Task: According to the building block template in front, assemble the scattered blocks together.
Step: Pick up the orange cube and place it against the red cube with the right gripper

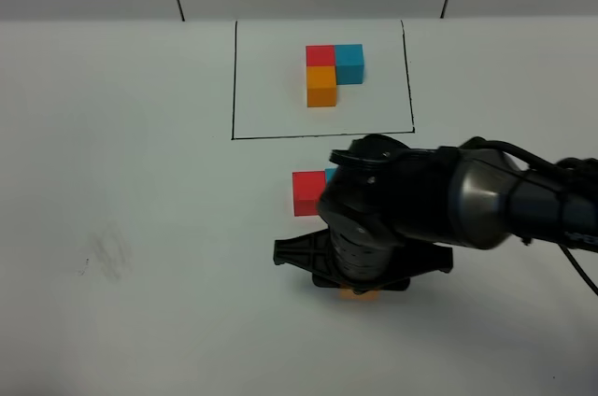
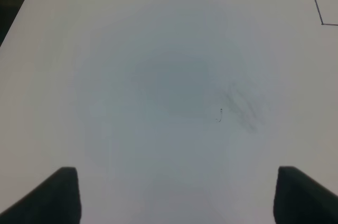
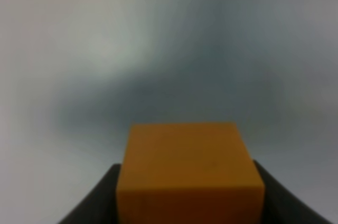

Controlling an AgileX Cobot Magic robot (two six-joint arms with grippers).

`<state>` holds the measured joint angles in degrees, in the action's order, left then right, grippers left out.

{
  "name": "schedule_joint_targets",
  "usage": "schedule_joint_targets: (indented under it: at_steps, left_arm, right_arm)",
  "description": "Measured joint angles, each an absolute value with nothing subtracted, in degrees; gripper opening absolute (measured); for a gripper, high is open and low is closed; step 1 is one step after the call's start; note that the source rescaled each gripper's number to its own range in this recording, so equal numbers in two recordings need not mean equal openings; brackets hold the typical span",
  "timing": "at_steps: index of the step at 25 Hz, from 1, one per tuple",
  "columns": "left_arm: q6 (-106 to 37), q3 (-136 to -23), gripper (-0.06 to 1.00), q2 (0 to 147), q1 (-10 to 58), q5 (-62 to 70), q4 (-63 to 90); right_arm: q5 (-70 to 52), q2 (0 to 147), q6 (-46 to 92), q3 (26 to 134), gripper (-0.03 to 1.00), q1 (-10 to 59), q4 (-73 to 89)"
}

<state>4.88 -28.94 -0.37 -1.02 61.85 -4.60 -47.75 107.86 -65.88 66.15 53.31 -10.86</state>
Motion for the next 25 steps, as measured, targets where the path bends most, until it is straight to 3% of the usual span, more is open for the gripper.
schedule_joint_targets:
  at_steps: [12, 25]
  left_arm:
    - [4.88, -28.94, 0.67, -0.37, -1.02, 61.85, -7.60]
    - [4.88, -28.94, 0.67, -0.37, -1.02, 61.64, -9.11]
  right_arm:
    - [-52.76, 120.93, -59.80, 82.52, 0.28, 53.31, -10.77]
    - [-55.86, 127.11, -58.48, 90.30, 0.27, 51.99, -10.66]
